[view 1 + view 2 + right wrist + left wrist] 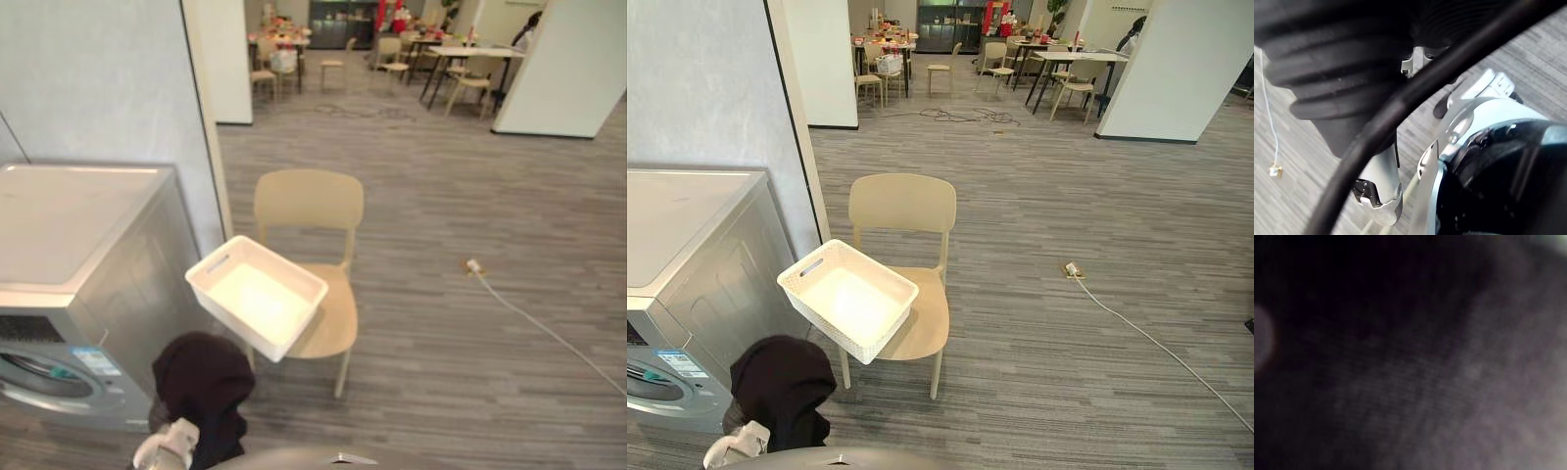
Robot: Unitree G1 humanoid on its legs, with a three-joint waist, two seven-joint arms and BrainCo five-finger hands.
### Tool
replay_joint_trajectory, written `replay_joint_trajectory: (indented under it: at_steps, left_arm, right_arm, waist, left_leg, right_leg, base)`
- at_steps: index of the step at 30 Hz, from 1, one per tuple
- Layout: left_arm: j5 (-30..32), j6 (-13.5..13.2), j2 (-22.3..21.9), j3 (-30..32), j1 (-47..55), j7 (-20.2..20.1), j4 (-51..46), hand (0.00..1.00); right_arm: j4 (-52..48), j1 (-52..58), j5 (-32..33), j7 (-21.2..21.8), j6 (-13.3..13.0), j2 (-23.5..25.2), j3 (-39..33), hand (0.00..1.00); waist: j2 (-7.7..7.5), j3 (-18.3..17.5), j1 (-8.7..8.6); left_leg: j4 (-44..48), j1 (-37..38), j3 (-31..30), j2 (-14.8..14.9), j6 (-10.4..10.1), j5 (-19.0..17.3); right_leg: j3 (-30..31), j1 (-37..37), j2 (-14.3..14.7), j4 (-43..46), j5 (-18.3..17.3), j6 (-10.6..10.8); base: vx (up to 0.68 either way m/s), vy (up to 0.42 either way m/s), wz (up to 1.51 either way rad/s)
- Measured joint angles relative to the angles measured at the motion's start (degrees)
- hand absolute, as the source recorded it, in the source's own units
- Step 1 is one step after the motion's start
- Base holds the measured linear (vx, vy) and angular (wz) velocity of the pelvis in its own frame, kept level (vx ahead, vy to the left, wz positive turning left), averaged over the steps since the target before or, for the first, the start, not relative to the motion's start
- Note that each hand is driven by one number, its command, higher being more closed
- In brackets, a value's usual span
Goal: Pick up the laundry basket with both hands and put the clothes into the washing machine.
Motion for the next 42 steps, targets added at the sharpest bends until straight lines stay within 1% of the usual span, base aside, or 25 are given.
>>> replay_joint_trajectory:
  at_steps: [9,11,12,13,16,19,20,21,22,23,24,25,27,28,29,30,31,32,33,35,36,39,40,41,42]
  left_arm:
    - [3.29,0.46,-0.71,0.92,0.51,0.04,4.29,1.0]
    - [3.29,0.46,-0.55,1.11,0.26,0.05,3.94,1.0]
    - [3.29,0.44,-0.3,1.39,-0.82,0.05,3.12,1.0]
    - [3.26,0.41,-0.05,2.35,-1.58,0.06,1.41,1.0]
    - [3.14,0.37,-0.73,2.82,-2.03,0.12,1.17,1.0]
    - [3.12,0.44,-1.86,0.26,-1.6,0.16,-1.63,1.0]
    - [3.13,0.47,-2.77,-0.51,-1.43,0.13,-3.39,1.0]
    - [3.1,0.49,-3.09,-1.26,-2.6,0.12,-3.86,1.0]
    - [3.11,0.6,-3.24,-1.66,-3.1,0.11,-4.02,1.0]
    - [3.11,0.73,-3.69,-1.79,-3.62,0.12,-4.67,1.0]
    - [3.1,0.73,-3.85,-1.69,-3.62,0.15,-5.41,1.0]
    - [3.03,0.69,-4.22,-1.39,-4.02,0.25,-5.74,1.0]
    - [3.02,0.69,-4.05,-1.52,-5.18,0.34,-6.1,1.0]
    - [3.02,0.69,-3.98,-1.47,-5.82,0.48,-6.09,1.0]
    - [3.01,0.69,-3.97,-1.47,-6.05,0.59,-6.08,1.0]
    - [3.0,0.66,-4.0,-1.28,-6.38,0.92,-5.74,1.0]
    - [2.99,0.46,-3.45,-0.6,-6.61,1.19,-5.25,1.0]
    - [2.99,0.44,-3.32,-0.21,-6.68,1.24,-5.19,1.0]
    - [2.99,0.34,-3.28,-0.04,-7.39,1.29,-5.05,1.0]
    - [2.93,0.35,-2.2,-0.15,-8.41,1.7,-4.24,1.0]
    - [2.45,0.44,-1.43,-0.48,-8.2,2.08,-3.95,1.0]
    - [2.34,0.57,-0.58,-2.19,-7.29,2.09,-4.33,1.0]
    - [1.98,0.66,-0.61,-2.79,-7.28,2.01,-4.42,1.0]
    - [1.92,1.14,-0.5,-3.87,-7.31,1.9,-4.81,1.0]
    - [1.92,1.6,-0.55,-4.36,-7.27,1.59,-5.07,1.0]
  right_arm:
    - [1.69,-4.26,-0.24,-1.34,-0.09,-1.27,1.87,0.0]
    - [1.62,-6.98,-1.46,-1.35,-0.44,-1.92,3.17,0.0]
    - [1.58,-8.56,-2.4,-1.33,-1.15,-2.56,4.79,0.0]
    - [1.55,-9.88,-3.03,-1.33,-1.24,-3.14,6.97,0.0]
    - [1.4,-10.06,-4.66,-1.34,-2.17,-5.23,10.34,0.0]
    - [-1.3,-9.32,-6.92,-1.64,-2.29,-6.41,11.83,0.0]
    - [-2.05,-8.99,-7.51,-2.01,-2.17,-6.9,11.92,0.0]
    - [-2.17,-9.12,-8.44,-2.33,-2.15,-6.68,11.96,0.0]
    - [-2.15,-9.48,-8.84,-2.53,-2.15,-7.01,11.86,0.0]
    - [-2.2,-10.74,-8.94,-3.16,-2.16,-7.64,11.63,0.0]
    - [-2.28,-11.67,-8.9,-3.9,-2.2,-7.8,11.45,0.0]
    - [-2.38,-12.18,-8.76,-4.24,-2.22,-7.61,10.5,0.0]
    - [-2.08,-13.04,-8.18,-4.95,-2.3,-6.87,8.49,0.0]
    - [-0.76,-14.06,-7.77,-5.2,-2.43,-6.31,6.49,0.0]
    - [-0.46,-14.46,-7.75,-5.24,-2.45,-6.12,5.56,0.0]
    - [0.56,-15.54,-7.7,-5.42,-2.28,-5.75,3.83,0.0]
    - [2.86,-16.31,-7.47,-5.77,-2.05,-4.49,3.86,0.0]
    - [3.75,-16.31,-7.44,-5.77,-2.08,-3.96,4.0,0.0]
    - [4.34,-16.47,-7.49,-5.93,-2.36,-3.6,4.16,0.0]
    - [5.9,-17.82,-7.35,-5.85,-2.09,-3.78,4.33,0.0]
    - [6.47,-18.25,-6.93,-5.79,-2.15,-3.7,4.44,0.0]
    - [7.71,-18.63,-6.8,-5.78,-2.05,-5.08,4.26,0.0]
    - [8.45,-18.79,-6.85,-5.81,-2.06,-5.33,4.08,0.0]
    - [8.69,-19.59,-6.88,-5.9,-1.71,-6.02,3.28,0.0]
    - [8.72,-19.64,-6.88,-6.01,-1.34,-6.68,2.34,0.0]
  waist:
    - [-0.08,3.85,0.64]
    - [0.62,5.32,0.95]
    - [0.44,7.95,0.89]
    - [-0.06,10.86,1.07]
    - [1.41,11.99,1.62]
    - [2.19,12.58,2.91]
    - [1.89,12.42,3.03]
    - [0.71,12.74,3.16]
    - [0.62,12.93,3.26]
    - [0.64,12.9,3.58]
    - [0.94,12.98,3.82]
    - [1.74,12.6,4.01]
    - [2.26,12.28,3.96]
    - [2.35,12.21,3.76]
    - [2.5,12.11,3.74]
    - [2.54,11.74,3.92]
    - [1.39,10.94,3.02]
    - [0.82,10.55,2.64]
    - [0.51,10.08,2.31]
    - [0.33,10.33,2.87]
    - [1.02,10.75,3.02]
    - [1.73,10.24,4.04]
    - [1.4,9.79,4.02]
    - [0.97,9.65,3.99]
    - [1.33,9.58,3.82]
  left_leg:
    - [0.04,0.04,0.75,0.1,-0.04,-0.26]
    - [1.29,-1.85,1.17,1.49,-0.74,-2.09]
    - [6.23,-4.54,0.03,3.1,-1.11,-3.42]
    - [11.05,-6.61,-1.46,4.36,-1.31,-3.92]
    - [13.05,-10.16,-6.59,6.41,-2.26,-4.27]
    - [7.34,-10.55,-9.44,5.91,-3.2,-3.71]
    - [4.65,-10.59,-10.29,5.4,-4.3,-4.71]
    - [4.79,-11.78,-9.55,4.72,-3.76,-4.89]
    - [7.23,-12.97,-9.17,3.98,-1.98,-3.67]
    - [15.02,-15.11,-6.87,3.46,1.09,-3.02]
    - [21.21,-15.2,-5.2,4.32,2.96,-4.01]
    - [27.19,-14.5,-3.64,6.58,4.82,-5.95]
    - [32.83,-13.29,-1.76,10.64,5.93,-9.92]
    - [35.74,-13.62,-0.62,13.51,6.98,-10.6]
    - [36.15,-13.61,0.31,14.39,7.12,-10.84]
    - [36.09,-14.08,2.45,12.9,7.86,-12.47]
    - [32.24,-14.23,1.62,9.46,7.04,-12.69]
    - [29.8,-13.85,0.68,7.91,4.75,-12.79]
    - [28.05,-14.45,0.43,6.99,1.04,-14.85]
    - [30.64,-16.87,-1.02,5.61,1.79,-15.95]
    - [32.17,-17.5,-2.02,4.79,2.07,-17.21]
    - [34.56,-18.74,-2.68,1.8,2.94,-19.85]
    - [34.95,-19.31,-2.81,1.0,3.67,-20.3]
    - [35.35,-20.01,-2.48,-0.78,4.43,-20.73]
    - [36.93,-20.18,-1.39,-1.18,5.33,-21.45]
  right_leg:
    - [1.45,-1.06,-0.01,1.08,-0.03,-0.01]
    - [1.76,-4.12,0.17,5.77,-1.5,-1.87]
    - [1.6,-6.86,0.25,11.58,-3.39,-3.1]
    - [1.33,-8.59,0.35,15.94,-4.67,-2.16]
    - [-3.56,-8.64,2.5,17.22,-6.21,-3.02]
    - [-9.72,-8.64,1.82,19.84,-8.44,-3.82]
    - [-13.11,-8.41,0.41,21.23,-9.69,-4.16]
    - [-16.13,-7.86,-1.74,21.52,-10.04,-5.13]
    - [-17.77,-7.58,-3.03,21.77,-10.03,-5.2]
    - [-20.35,-7.11,-5.0,21.85,-9.64,-5.19]
    - [-21.97,-6.15,-6.0,21.98,-9.08,-4.68]
    - [-24.72,-4.35,-6.8,22.08,-8.74,-4.23]
    - [-28.84,-2.2,-8.17,22.41,-8.21,-3.39]
    - [-31.43,-0.86,-9.14,22.4,-7.41,-2.41]
    - [-32.41,-0.3,-9.5,22.33,-6.9,-1.9]
    - [-34.21,0.67,-10.12,21.56,-5.36,-1.62]
    - [-34.35,0.97,-10.06,18.8,-5.56,-0.77]
    - [-34.41,1.39,-9.82,17.34,-5.28,-0.7]
    - [-35.48,2.08,-9.64,16.46,-3.92,-0.32]
    - [-37.52,2.84,-10.14,15.89,-2.62,-0.59]
    - [-38.19,3.89,-10.63,15.96,-2.22,-0.12]
    - [-40.09,5.65,-14.19,18.13,-2.36,0.26]
    - [-40.81,5.73,-15.11,18.62,-2.67,0.07]
    - [-42.52,5.63,-17.47,19.67,-3.55,-1.61]
    - [-43.13,5.67,-19.17,20.73,-3.98,-4.65]
  base:
    - [-0.02,0.005,-0.04]
    - [-0.05,-0.055,-0.13]
    - [-0.08,-0.104,0.28]
    - [-0.11,-0.104,0.42]
    - [-0.07,-0.115,0.57]
    - [-0.02,-0.128,0.98]
    - [-0.03,-0.072,1.56]
    - [-0.02,-0.026,1.5]
    - [-0.02,0.013,1.36]
    - [-0.01,-0.015,1.04]
    - [-0.01,-0.011,1.15]
    - [0.0,0.023,0.94]
    - [0.04,0.145,1.15]
    - [0.06,0.194,1.11]
    - [0.1,0.325,0.96]
    - [0.08,0.236,0.95]
    - [0.09,0.286,1.04]
    - [0.06,0.254,1.27]
    - [0.04,0.316,1.1]
    - [0.02,0.277,0.72]
    - [0.01,0.165,0.36]
    - [-0.01,0.163,0.36]
    - [-0.04,0.177,0.54]
    - [0.04,0.218,0.61]
    - [0.1,0.291,0.64]
